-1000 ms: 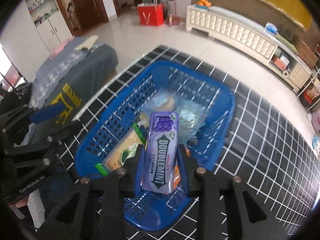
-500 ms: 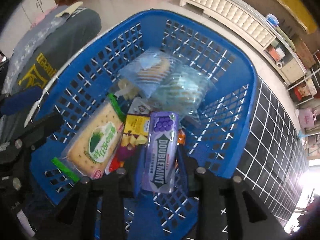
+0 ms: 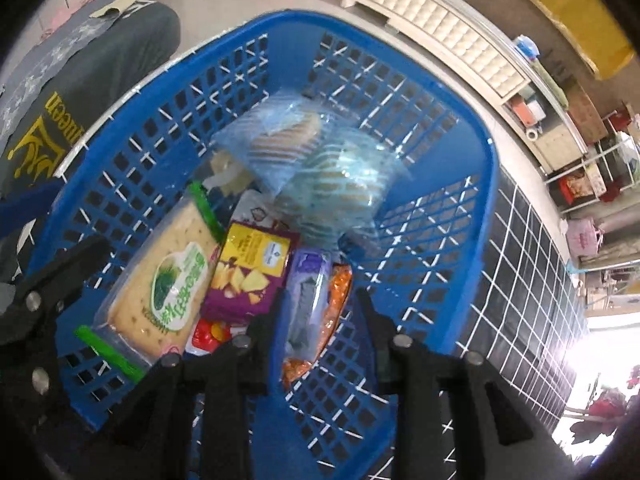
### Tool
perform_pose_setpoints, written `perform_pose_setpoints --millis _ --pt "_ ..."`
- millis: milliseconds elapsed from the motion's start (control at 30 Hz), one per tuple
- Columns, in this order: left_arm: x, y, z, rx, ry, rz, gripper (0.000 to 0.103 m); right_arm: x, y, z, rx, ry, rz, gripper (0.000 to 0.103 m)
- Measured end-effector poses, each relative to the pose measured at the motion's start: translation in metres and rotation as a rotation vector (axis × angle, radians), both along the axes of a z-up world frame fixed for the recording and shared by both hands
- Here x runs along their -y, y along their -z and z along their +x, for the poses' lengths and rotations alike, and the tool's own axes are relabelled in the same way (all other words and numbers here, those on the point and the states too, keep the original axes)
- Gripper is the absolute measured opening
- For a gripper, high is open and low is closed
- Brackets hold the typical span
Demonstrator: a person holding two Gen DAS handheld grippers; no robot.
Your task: Organize snacks
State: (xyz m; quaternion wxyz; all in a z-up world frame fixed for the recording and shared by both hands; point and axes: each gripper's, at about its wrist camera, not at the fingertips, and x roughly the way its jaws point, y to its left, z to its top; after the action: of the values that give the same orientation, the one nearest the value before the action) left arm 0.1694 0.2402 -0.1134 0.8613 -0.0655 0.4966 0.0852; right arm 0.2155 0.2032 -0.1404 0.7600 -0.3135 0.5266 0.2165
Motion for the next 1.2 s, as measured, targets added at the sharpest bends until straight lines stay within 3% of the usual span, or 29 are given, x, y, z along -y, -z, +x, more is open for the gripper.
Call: perform_pose_setpoints --millis 67,167,433,567,733,900,967,1067,1200 --pt "0.0 0.0 -0.002 0.002 -0.002 -0.005 0.047 0.003 -0.007 -0.005 0.033 -0.009 0.008 0.054" --pt "0.001 -0.002 -0.005 0.005 -0.003 -0.023 0.047 0.014 -0.022 -0.008 0.064 -0.02 0.06 0.062" --pt "0.025 -0.027 -0.043 0.115 -0.016 -0.055 0.047 0.068 -0.075 -0.036 0.148 0.033 0.29 0.063" --pt "0.051 -0.046 -0.078 0.233 -0.013 -0.055 0.062 0.125 -0.1 -0.066 0.258 0.104 0.461 0.07" --pt "0.087 -0.072 -0.115 0.361 -0.027 -0.04 0.065 0.182 -0.115 -0.103 0.382 0.191 0.56 0.073" --pt "0.129 -0.093 -0.143 0.464 0.03 0.022 0.065 0.227 -0.134 -0.148 0.544 0.227 0.653 0.096" --pt "0.142 -0.098 -0.155 0.503 0.045 0.05 0.065 0.242 -0.14 -0.165 0.597 0.243 0.683 0.098" --pt "0.155 -0.106 -0.175 0.579 0.07 0.004 0.065 0.255 -0.144 -0.188 0.664 0.243 0.692 0.103" --pt "0.174 -0.112 -0.194 0.628 0.086 0.053 0.086 0.265 -0.144 -0.21 0.717 0.232 0.699 0.103"
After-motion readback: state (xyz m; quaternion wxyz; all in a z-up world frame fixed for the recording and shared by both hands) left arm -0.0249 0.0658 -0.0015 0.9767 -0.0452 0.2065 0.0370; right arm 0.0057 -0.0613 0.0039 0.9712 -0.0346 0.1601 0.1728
